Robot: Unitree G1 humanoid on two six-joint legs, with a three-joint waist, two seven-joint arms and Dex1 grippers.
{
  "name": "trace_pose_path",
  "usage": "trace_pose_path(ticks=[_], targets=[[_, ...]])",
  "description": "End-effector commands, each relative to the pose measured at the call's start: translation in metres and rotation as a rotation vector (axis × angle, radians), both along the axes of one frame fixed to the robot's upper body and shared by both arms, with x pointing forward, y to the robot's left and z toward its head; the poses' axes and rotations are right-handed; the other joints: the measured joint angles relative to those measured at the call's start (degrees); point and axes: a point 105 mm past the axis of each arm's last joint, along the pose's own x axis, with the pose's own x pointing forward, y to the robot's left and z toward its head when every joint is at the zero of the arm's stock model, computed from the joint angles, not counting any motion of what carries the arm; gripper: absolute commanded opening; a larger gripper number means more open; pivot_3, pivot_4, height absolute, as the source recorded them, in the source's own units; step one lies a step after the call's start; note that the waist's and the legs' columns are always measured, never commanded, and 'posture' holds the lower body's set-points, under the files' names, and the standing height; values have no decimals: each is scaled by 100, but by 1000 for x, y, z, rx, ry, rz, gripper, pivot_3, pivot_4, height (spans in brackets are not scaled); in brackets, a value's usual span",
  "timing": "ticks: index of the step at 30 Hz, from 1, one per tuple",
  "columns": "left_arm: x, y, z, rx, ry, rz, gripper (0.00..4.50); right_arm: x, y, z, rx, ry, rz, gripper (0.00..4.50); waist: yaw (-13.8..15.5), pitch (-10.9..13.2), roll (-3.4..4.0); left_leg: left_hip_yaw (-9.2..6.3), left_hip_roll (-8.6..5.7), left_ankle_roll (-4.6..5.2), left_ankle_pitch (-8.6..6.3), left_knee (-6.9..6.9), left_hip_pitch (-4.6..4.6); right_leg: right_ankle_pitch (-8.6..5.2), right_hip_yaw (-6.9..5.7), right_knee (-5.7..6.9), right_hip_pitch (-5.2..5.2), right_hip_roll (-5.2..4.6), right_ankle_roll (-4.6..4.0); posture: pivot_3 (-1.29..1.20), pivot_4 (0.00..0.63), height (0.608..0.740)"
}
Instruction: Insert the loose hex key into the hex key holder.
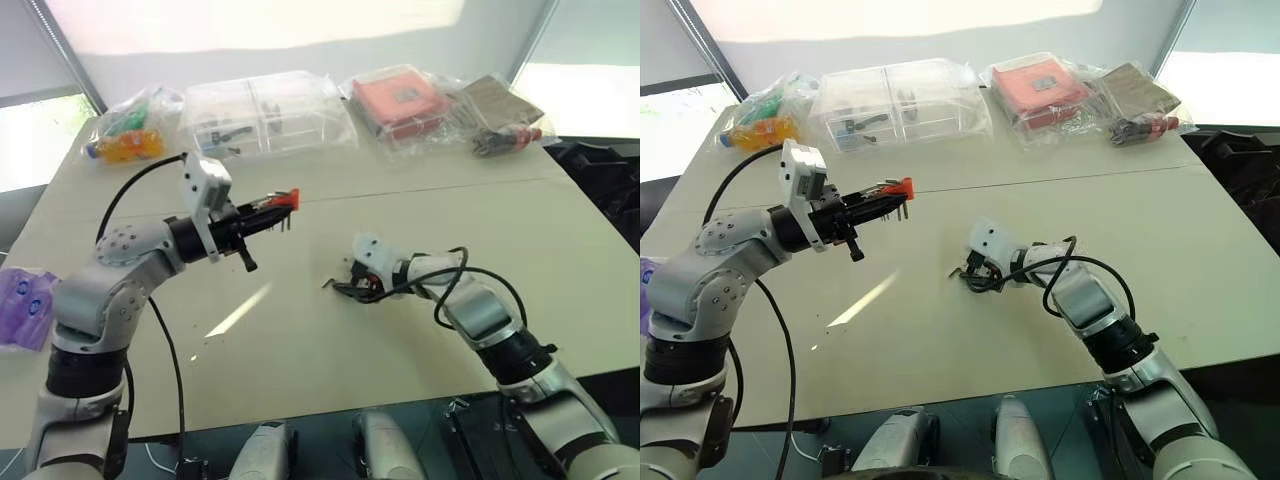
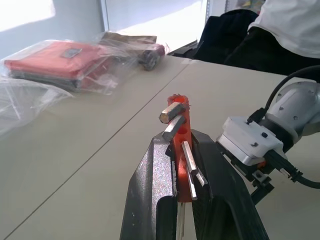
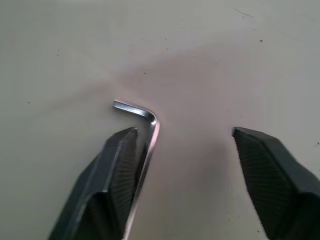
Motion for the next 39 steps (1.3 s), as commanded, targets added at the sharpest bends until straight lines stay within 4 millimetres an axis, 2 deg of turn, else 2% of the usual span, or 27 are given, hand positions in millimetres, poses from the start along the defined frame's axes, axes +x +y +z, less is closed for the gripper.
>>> trace_pose_path(ticks=[1,3,8,10,12,13,15,17,19,21,23,29,34,39], targets=[[-6,3,13,-3,-55,6,0,1,-6,-10,-30,34,-40,1081,3,0,0,0,0,0,0,0,1,0,0,0,1,0,0,0,150,740],[-6,3,14,-3,-59,9,0,1,-7,-13,-27,65,-56,18,7,-1,0,0,0,0,0,0,2,0,0,0,3,0,0,0,150,740],[-6,3,13,-3,-60,15,0,5,-14,-13,-3,94,-99,18,25,-4,-5,-5,-2,0,0,3,9,0,-4,-3,15,-1,0,0,150,740],[-7,2,12,-14,-54,13,0,13,-9,10,104,-10,-93,18,26,-4,-6,-6,-2,0,0,3,9,0,-4,-3,16,-1,0,0,150,740],[-5,-1,10,-20,-53,13,0,32,-7,59,259,-247,-143,18,20,-3,-5,-7,-3,0,0,4,7,0,-5,-3,15,-1,0,0,150,740],[-4,-2,10,-22,-53,13,0,37,-9,76,307,-330,-163,18,19,-2,-4,-5,-3,0,0,3,3,0,-4,-3,9,-1,0,0,150,740],[-2,-6,9,-31,-52,4,0,44,-11,121,432,-530,-202,18,12,-2,-4,-1,-3,-4,2,1,-5,0,-2,1,-4,-1,0,0,150,740],[0,-11,10,-42,-51,-8,0,41,-11,161,572,-679,-221,18,-3,-2,-4,0,-3,-5,3,-4,-7,0,-1,2,-12,-1,0,0,150,740],[3,-13,10,-45,-52,-13,0,37,-9,181,661,-748,-216,18,-9,-2,-4,0,-2,-5,3,-9,-6,0,-2,2,-14,0,0,0,150,740],[8,-17,11,-55,-51,-25,0,27,-2,204,823,-785,-191,18,-15,-2,-4,-2,-1,-5,3,-10,-5,0,-3,2,-12,0,0,0,150,740],[14,-20,13,-67,-51,-34,0,18,5,218,966,-782,-169,18,-20,-2,-3,-2,-1,-6,3,-10,-5,0,-3,3,-12,1,0,0,150,740],[30,-27,17,-83,-55,-36,0,7,22,224,1174,-711,-135,18,-24,-2,-3,-3,-3,-7,4,-8,-6,0,-3,6,-13,0,0,0,150,740],[34,-30,20,-89,-64,-45,0,2,32,223,1201,-707,-117,18,-52,-2,-2,-3,-3,-7,4,-9,-7,0,-3,9,-18,1,0,0,150,740],[37,-30,23,-94,-71,-45,0,-3,42,204,1147,-724,-93,18,-92,-3,-2,-4,-3,-7,4,-10,-6,0,-3,10,-17,0,0,0,150,740]])
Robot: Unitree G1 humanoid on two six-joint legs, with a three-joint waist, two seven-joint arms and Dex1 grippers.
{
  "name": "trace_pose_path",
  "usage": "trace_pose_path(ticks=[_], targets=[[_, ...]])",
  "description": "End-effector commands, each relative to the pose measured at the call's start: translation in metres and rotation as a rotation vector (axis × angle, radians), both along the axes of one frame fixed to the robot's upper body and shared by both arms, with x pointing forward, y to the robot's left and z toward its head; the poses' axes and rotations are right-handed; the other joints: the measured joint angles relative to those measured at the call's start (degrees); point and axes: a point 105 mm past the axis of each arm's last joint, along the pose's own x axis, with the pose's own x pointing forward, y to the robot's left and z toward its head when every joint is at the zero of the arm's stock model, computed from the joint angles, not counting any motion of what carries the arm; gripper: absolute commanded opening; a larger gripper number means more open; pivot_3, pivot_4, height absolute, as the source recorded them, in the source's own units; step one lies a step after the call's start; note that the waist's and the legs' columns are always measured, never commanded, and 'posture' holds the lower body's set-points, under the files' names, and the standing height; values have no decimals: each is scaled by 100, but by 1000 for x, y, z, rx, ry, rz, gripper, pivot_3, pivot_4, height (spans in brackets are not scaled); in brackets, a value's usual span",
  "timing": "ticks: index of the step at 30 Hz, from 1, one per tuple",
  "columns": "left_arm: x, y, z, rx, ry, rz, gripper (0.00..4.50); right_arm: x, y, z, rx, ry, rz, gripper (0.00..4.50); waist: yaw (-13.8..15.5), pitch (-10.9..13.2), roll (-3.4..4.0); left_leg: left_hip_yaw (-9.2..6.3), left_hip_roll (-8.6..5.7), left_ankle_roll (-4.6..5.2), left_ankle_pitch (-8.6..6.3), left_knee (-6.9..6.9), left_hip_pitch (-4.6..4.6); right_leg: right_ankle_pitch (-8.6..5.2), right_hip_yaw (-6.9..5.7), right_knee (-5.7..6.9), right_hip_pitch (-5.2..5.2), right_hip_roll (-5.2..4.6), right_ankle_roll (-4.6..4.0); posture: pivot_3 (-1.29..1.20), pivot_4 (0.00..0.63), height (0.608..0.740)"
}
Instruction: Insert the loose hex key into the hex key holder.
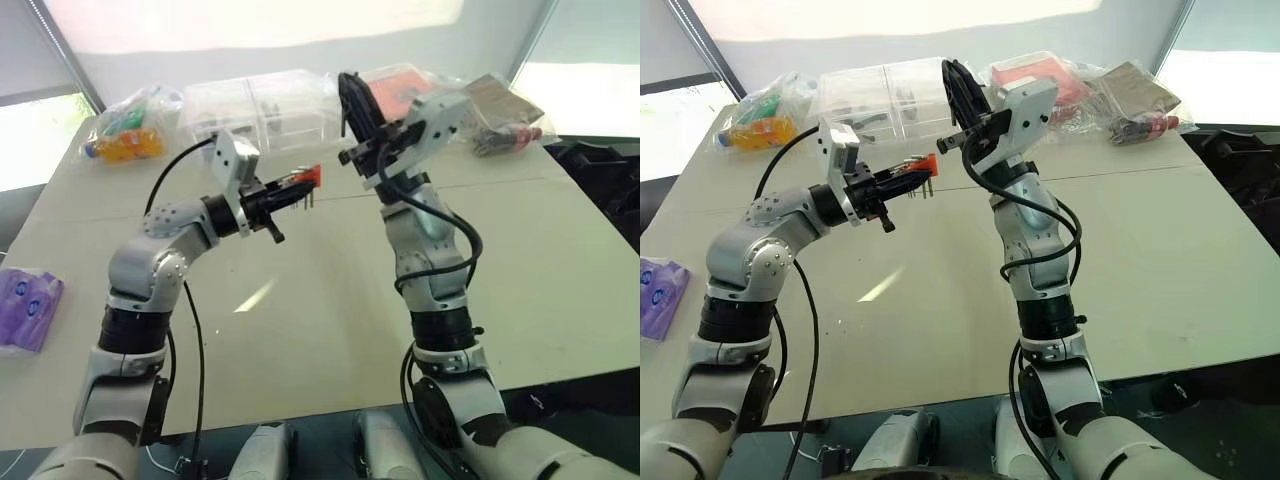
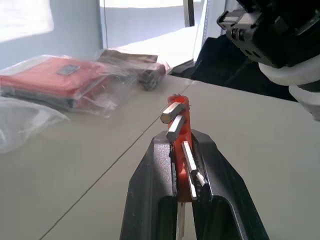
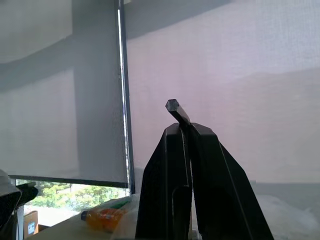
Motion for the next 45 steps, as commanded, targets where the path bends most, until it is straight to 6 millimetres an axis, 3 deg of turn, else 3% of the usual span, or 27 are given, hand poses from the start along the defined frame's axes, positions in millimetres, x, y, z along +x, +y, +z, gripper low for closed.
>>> trace_pose_path(ticks=[1,21,45], targets=[[-2,-1,13,-9,-58,-6,0,-14,9,0,-36,-87,3,18,-38,0,0,0,0,0,0,-1,0,0,0,0,0,0,0,0,150,740],[-4,1,14,-2,-55,0,0,-11,33,-9,-68,-125,13,18,-87,0,0,-2,0,0,0,-4,0,0,0,3,-4,1,0,0,150,740],[-5,2,13,-8,-51,7,0,-2,21,-9,-80,-128,-38,18,-89,0,0,-2,0,0,0,-4,0,0,0,3,-4,1,0,0,150,740]])
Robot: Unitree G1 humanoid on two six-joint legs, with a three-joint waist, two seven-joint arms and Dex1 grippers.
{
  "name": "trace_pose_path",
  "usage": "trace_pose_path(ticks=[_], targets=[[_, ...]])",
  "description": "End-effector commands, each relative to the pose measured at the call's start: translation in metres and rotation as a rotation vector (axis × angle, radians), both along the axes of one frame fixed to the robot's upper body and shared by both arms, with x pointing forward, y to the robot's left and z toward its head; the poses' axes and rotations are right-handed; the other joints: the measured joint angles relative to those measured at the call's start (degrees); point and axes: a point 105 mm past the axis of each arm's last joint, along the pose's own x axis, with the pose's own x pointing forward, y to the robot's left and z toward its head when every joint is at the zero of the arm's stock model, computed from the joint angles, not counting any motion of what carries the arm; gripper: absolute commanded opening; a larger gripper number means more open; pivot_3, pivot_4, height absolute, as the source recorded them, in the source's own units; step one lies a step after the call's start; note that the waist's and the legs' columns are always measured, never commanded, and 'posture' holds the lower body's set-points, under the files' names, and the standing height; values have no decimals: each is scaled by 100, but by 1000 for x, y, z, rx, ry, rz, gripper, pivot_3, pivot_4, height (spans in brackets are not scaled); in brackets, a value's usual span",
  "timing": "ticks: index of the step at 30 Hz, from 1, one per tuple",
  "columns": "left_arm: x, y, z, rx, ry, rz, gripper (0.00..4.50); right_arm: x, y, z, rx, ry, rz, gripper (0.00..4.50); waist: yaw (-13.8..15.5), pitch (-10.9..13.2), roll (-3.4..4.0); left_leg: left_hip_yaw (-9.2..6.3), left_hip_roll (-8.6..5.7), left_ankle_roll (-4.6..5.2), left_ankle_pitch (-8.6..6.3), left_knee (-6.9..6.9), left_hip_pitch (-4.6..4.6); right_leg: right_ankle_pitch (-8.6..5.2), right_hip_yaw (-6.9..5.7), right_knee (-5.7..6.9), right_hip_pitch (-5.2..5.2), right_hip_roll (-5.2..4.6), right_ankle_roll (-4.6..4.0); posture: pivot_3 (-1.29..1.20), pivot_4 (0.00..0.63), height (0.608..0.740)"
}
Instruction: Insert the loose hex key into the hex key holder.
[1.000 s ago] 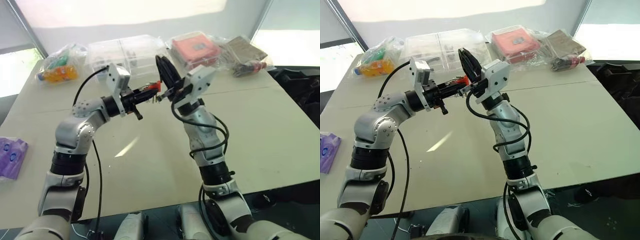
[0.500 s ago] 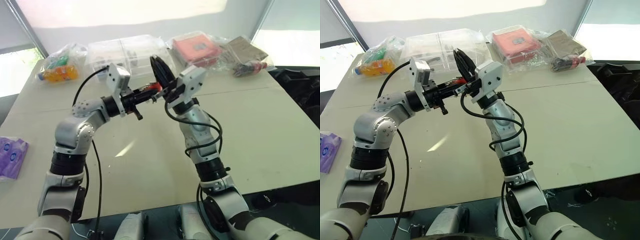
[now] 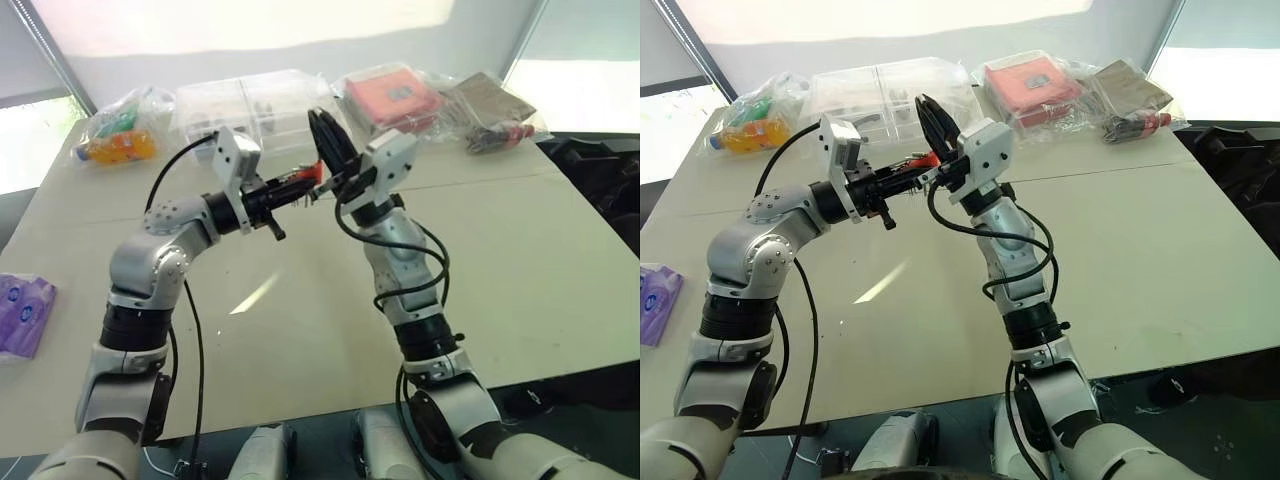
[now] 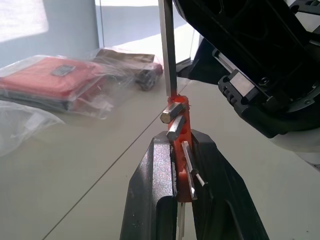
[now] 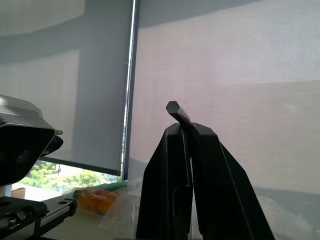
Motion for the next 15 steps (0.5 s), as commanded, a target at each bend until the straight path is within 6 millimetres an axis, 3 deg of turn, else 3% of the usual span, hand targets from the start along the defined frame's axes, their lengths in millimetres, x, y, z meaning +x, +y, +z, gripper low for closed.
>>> trace_pose_path(ticks=[1,15], targets=[[-5,2,16,-12,-64,1,0,-5,2,15,12,-55,7,18,-1,0,0,0,0,0,0,0,0,0,0,0,0,0,0,0,150,740],[-4,1,15,-10,-61,2,0,-9,9,19,7,-71,29,18,-1,0,0,0,0,0,0,0,0,0,0,0,0,0,0,0,150,740]])
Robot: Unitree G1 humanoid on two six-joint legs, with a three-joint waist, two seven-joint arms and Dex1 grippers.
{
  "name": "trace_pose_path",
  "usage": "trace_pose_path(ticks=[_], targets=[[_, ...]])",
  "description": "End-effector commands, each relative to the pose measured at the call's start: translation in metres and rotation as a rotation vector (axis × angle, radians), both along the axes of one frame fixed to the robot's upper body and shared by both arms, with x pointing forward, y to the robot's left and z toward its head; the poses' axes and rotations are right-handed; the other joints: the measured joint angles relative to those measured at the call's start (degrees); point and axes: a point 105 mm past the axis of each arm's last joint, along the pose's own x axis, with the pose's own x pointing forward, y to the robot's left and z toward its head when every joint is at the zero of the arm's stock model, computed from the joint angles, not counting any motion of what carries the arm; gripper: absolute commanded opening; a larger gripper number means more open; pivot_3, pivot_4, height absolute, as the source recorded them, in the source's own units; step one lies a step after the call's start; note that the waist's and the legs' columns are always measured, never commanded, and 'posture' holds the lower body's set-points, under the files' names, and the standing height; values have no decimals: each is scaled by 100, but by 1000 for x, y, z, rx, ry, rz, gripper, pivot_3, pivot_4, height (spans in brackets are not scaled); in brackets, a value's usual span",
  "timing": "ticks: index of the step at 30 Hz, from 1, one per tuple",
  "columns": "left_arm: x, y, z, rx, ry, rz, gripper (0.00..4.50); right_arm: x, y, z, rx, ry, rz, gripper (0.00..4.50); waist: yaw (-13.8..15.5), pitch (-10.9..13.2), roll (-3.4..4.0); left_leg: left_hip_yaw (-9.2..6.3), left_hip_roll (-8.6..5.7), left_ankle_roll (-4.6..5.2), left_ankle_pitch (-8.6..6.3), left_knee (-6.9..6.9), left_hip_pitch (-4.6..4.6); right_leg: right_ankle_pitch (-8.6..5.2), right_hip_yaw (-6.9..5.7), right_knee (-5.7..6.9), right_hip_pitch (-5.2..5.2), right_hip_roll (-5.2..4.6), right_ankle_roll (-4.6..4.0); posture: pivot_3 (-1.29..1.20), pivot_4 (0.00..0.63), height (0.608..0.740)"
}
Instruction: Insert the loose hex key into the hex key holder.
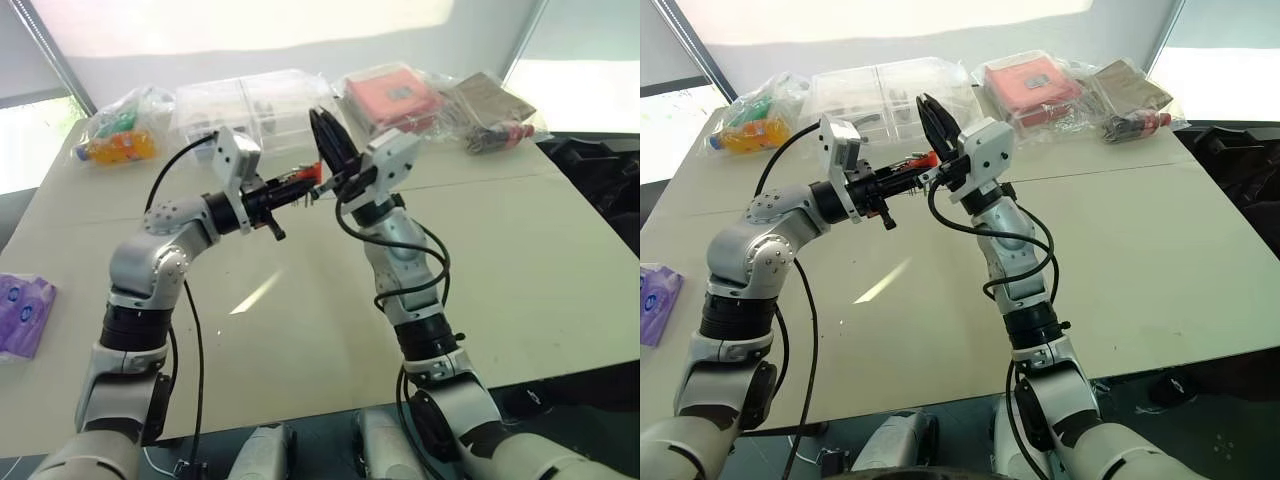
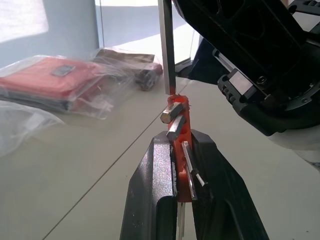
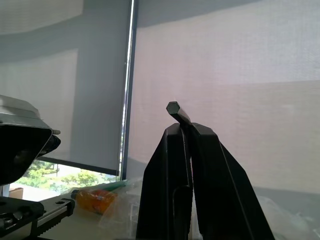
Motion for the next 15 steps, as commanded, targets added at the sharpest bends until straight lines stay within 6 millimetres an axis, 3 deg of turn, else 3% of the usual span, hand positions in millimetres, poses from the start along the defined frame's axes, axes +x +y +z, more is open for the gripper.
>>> trace_pose_path(ticks=[1,15], targets=[[-4,1,14,-10,-61,3,0,-9,7,17,7,-67,27,18,0,0,0,0,0,0,0,0,0,0,0,0,0,0,0,0,150,740],[-2,2,17,-34,-59,11,0,-11,7,14,-5,-66,30,18,1,0,0,0,0,0,0,0,0,0,0,0,0,0,0,0,150,740]])
